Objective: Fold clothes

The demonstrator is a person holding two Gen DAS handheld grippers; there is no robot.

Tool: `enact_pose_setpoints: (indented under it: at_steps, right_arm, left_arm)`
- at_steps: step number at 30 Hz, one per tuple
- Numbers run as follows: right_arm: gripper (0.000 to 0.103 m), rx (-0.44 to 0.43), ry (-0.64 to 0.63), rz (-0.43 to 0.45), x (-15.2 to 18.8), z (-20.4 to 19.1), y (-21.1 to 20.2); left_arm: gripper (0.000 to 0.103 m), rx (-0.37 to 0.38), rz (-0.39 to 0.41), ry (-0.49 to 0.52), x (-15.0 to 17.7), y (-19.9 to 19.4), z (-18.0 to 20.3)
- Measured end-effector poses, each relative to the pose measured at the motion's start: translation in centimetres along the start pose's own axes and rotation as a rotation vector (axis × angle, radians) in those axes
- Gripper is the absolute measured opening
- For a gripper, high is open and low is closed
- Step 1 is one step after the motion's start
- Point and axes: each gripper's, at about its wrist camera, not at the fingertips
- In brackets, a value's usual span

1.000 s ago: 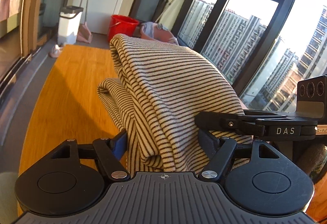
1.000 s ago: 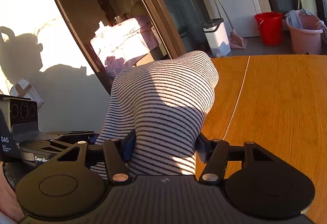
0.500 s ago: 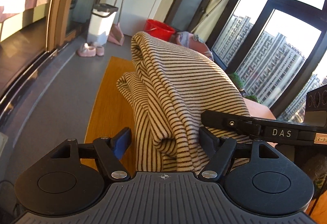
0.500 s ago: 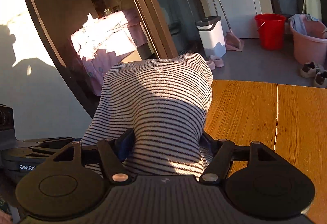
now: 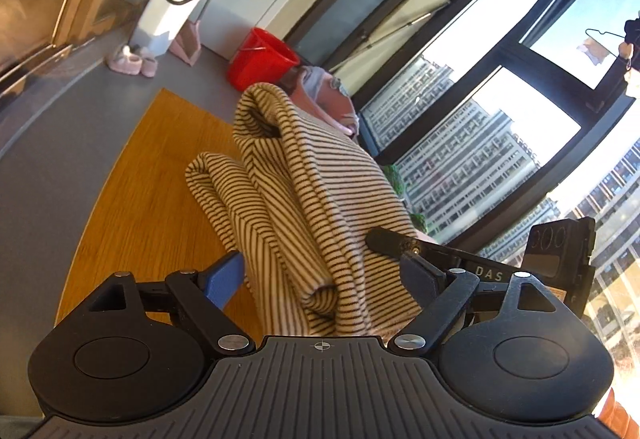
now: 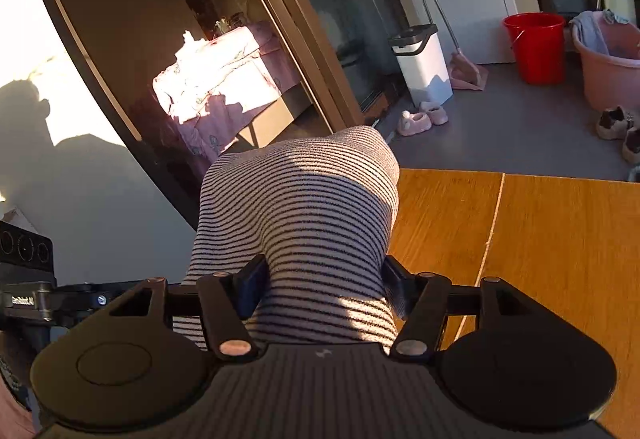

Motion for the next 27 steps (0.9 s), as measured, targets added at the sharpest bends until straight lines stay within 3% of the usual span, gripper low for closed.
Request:
enact_pose_setpoints:
  at_steps: [2,3,5,8,10,14,21,22,24,27]
  right_arm:
    - [0.062,0.138,-0.085,0.032,0.1,-0.2,-1.4]
    - [0.062,0.154,-0.116,0.056,0.1,-0.7,-2.3]
    - [0.064,0.141,-0.169,0.11,0.3,-1.8,-4.4]
    - [0.081,0.088,-0.334,0.129,1.0,-5.9,-6.0]
    - [0.084,0.072,-0.447,0.108,1.6,-8.6,-5.4]
    - [0.089,0.132,-0.634,0.079,3.6,-12.7,-2.8]
    - [0.092,0.234,-0.848,0.071,6.1,-17.2,1.4]
    - [0.091,0.27,-0.896,0.077,6.5,-17.6,2.1]
    - [0.047,0.308,-0.958,0.088,6.8,-18.1,2.6]
    - [0.042,0.285,-0.927,0.096,4.9,-16.8,0.9]
  left_arm:
    - [0.092,-0.001,-0.003,-0.001,0.2,0.0,0.0]
    - [0.093,-0.003,-0.005,-0.005,0.3,0.1,-0.1]
    - [0.095,0.0,-0.01,-0.027,0.5,0.3,-0.3]
    - [0.095,0.002,-0.009,-0.053,0.5,0.7,-0.7]
    - [0.095,-0.002,-0.006,-0.067,0.5,0.9,-0.7]
    - [0.096,-0.007,0.02,-0.107,0.3,0.0,-1.2]
    - [0.098,-0.014,0.05,-0.151,0.1,-1.0,-2.3]
    - [0.098,-0.012,0.047,-0.157,0.1,-0.9,-2.3]
    - [0.098,-0.009,0.039,-0.162,0.2,-0.8,-2.4]
    - [0.099,0.005,0.036,-0.141,0.3,-1.2,-2.4]
Point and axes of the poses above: each gripper's, at about its wrist camera, not at the fingertips, and y roughly the way its jaws point, z to its right, x to its underside, and after that the axes turned 9 degrees about -y, right-handed
